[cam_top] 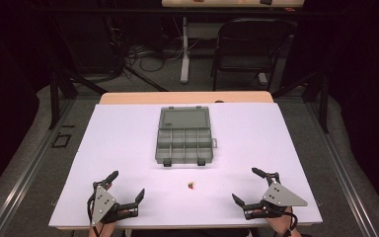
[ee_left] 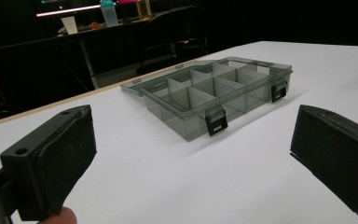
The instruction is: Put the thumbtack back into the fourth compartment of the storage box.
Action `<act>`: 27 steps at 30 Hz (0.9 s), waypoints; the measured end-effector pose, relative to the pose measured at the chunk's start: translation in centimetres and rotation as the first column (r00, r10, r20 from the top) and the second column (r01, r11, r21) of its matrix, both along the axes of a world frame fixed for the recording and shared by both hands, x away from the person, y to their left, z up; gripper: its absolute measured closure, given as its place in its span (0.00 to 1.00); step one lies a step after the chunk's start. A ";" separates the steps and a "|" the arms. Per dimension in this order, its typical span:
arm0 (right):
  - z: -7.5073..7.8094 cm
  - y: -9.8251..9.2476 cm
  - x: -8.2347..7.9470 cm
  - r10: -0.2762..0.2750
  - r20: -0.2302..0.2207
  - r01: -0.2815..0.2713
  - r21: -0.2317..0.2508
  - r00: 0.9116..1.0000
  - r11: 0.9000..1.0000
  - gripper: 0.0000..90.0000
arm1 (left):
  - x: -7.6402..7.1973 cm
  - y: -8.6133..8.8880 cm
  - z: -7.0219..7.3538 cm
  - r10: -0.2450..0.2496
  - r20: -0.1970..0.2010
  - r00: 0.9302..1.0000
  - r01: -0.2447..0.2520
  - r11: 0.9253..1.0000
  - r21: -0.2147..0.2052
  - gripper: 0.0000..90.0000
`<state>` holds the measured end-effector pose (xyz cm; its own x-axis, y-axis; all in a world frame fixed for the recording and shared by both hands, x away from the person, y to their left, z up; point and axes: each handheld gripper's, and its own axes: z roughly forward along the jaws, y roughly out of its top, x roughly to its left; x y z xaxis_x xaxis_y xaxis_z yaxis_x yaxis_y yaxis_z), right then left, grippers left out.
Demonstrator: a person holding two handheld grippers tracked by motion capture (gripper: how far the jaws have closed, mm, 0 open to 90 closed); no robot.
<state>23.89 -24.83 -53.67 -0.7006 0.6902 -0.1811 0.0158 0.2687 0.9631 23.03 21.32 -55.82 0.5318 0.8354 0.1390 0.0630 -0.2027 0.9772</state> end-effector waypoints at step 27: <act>0.3 1.2 2.2 0.021 -0.066 -0.023 -0.027 0.998 0.999 0.00 | -0.3 -0.2 -0.1 0.003 -0.002 1.000 -0.003 1.000 0.005 0.00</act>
